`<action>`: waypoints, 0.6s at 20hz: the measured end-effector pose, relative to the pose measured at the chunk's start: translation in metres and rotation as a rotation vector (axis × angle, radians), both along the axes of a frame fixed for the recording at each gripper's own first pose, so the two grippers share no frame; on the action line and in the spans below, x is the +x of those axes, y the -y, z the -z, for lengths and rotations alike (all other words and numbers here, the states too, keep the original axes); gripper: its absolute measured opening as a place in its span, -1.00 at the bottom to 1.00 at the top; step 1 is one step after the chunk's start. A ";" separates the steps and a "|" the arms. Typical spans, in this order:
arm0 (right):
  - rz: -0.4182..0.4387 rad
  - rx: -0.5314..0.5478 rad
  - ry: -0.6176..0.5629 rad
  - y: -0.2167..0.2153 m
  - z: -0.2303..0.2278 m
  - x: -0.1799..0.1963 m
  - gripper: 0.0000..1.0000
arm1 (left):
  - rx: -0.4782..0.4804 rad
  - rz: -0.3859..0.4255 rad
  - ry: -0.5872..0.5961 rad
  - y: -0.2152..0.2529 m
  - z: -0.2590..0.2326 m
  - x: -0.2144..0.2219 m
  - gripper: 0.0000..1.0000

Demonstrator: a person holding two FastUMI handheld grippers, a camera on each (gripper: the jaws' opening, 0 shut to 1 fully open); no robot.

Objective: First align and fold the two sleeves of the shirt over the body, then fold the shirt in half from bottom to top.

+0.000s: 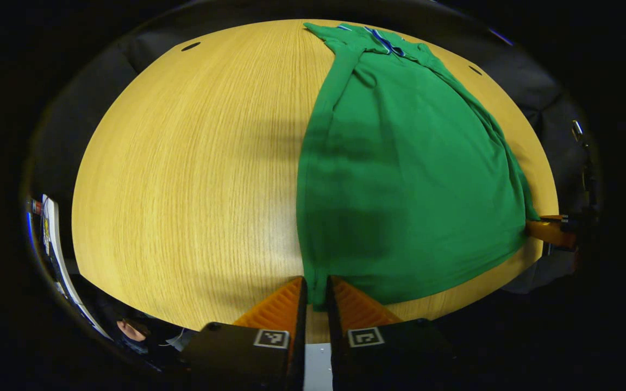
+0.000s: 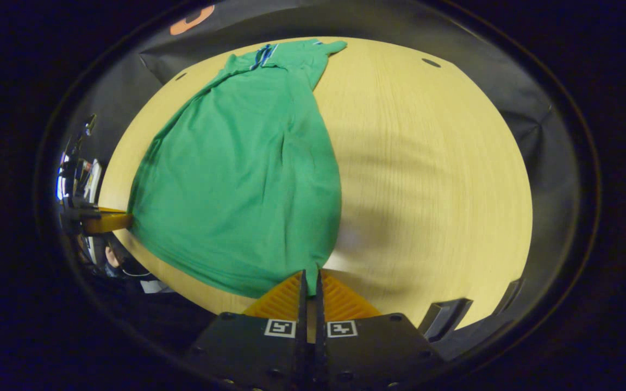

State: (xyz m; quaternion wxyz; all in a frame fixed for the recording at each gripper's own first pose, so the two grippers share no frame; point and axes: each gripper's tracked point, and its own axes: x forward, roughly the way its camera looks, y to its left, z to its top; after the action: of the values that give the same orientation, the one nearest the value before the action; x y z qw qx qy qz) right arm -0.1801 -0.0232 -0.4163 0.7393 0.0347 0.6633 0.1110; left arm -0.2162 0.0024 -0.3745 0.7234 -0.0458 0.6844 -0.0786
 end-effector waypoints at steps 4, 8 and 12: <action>-0.023 -0.006 0.019 0.003 -0.010 0.004 -0.99 | -0.034 -0.026 -0.010 0.001 -0.003 -0.001 -0.85; -0.032 0.001 0.063 0.007 -0.029 0.014 -0.99 | -0.102 -0.074 0.011 0.006 -0.015 0.007 -0.86; -0.012 0.013 0.099 0.012 -0.048 0.030 -0.99 | -0.141 -0.102 0.055 0.004 -0.037 0.024 -0.87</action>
State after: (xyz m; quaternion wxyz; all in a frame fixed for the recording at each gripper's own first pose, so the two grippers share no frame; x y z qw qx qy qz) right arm -0.1497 -0.0347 -0.3680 0.7702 0.0303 0.6254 0.1214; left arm -0.1922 -0.0014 -0.3376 0.7401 -0.1289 0.6538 -0.0908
